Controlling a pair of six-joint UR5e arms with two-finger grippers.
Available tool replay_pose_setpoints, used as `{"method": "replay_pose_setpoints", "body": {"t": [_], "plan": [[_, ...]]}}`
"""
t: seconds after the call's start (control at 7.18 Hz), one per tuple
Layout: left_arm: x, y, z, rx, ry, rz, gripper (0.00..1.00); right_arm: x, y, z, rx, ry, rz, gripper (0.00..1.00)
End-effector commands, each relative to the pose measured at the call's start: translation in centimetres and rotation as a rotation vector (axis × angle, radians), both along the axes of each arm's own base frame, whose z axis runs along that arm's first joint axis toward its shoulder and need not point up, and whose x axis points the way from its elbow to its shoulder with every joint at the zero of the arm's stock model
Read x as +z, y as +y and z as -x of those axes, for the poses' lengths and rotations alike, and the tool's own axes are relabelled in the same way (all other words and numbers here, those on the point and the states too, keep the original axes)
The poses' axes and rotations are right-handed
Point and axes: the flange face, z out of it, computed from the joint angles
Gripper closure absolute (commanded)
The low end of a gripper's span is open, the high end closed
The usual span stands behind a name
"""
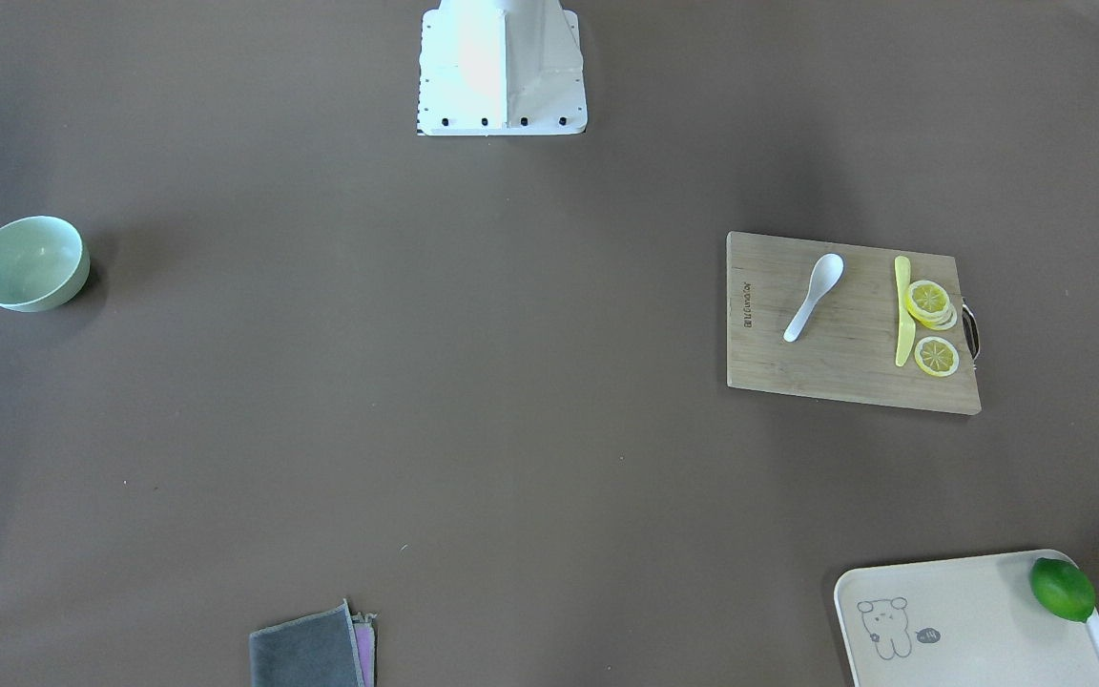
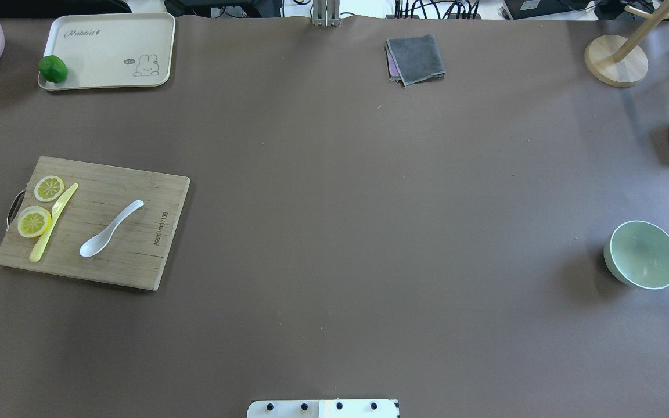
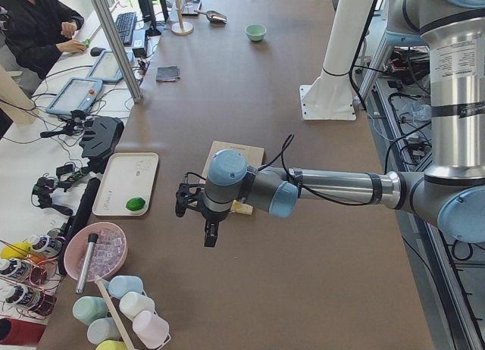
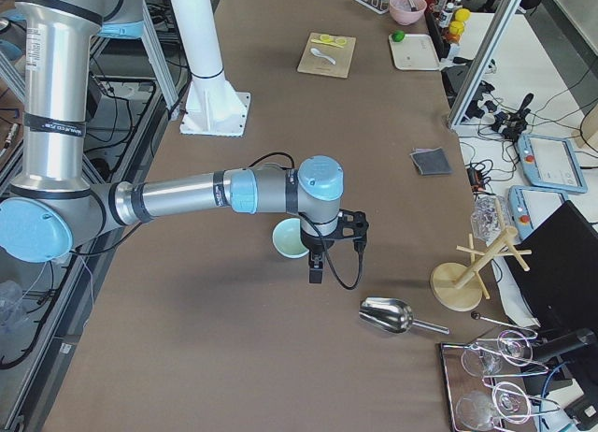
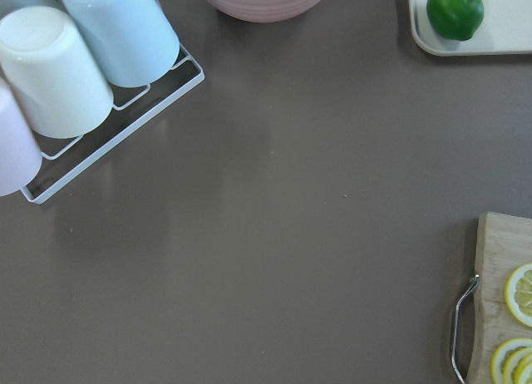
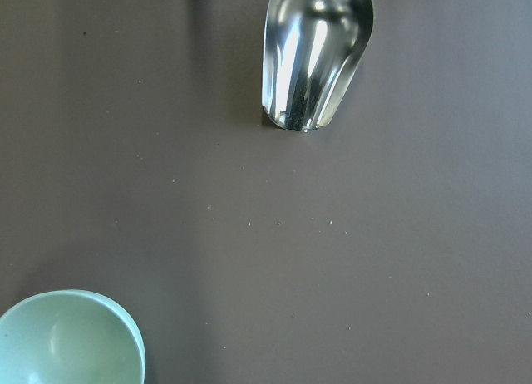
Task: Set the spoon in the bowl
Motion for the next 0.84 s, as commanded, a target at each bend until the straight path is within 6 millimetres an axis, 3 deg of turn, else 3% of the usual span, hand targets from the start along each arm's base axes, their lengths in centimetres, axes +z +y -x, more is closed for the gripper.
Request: {"method": "replay_pose_setpoints", "body": {"t": [0.0, 0.14, 0.42, 0.56, 0.7], "plan": [[-2.6, -3.0, -5.1, 0.096, 0.018, -0.128, 0.02, -0.3, 0.1, 0.9, -0.01, -0.107, 0.007, 0.0], [-3.3, -3.9, -7.1, 0.125, 0.033, -0.176, 0.02, -0.3, 0.0, 1.1, -0.018, -0.123, -0.01, 0.0], [-5.2, -5.1, -11.1, 0.117, 0.076, -0.124, 0.02, 1.1, 0.7, 4.5, -0.101, -0.131, -0.101, 0.0], [-6.2, -5.6, -11.3, 0.118, 0.079, -0.142, 0.02, 3.2, 0.5, 6.2, -0.142, -0.141, -0.129, 0.0], [-6.2, -5.8, -11.4, 0.117, 0.071, -0.148, 0.02, 6.5, 0.7, 7.4, -0.17, -0.214, -0.136, 0.0]]}}
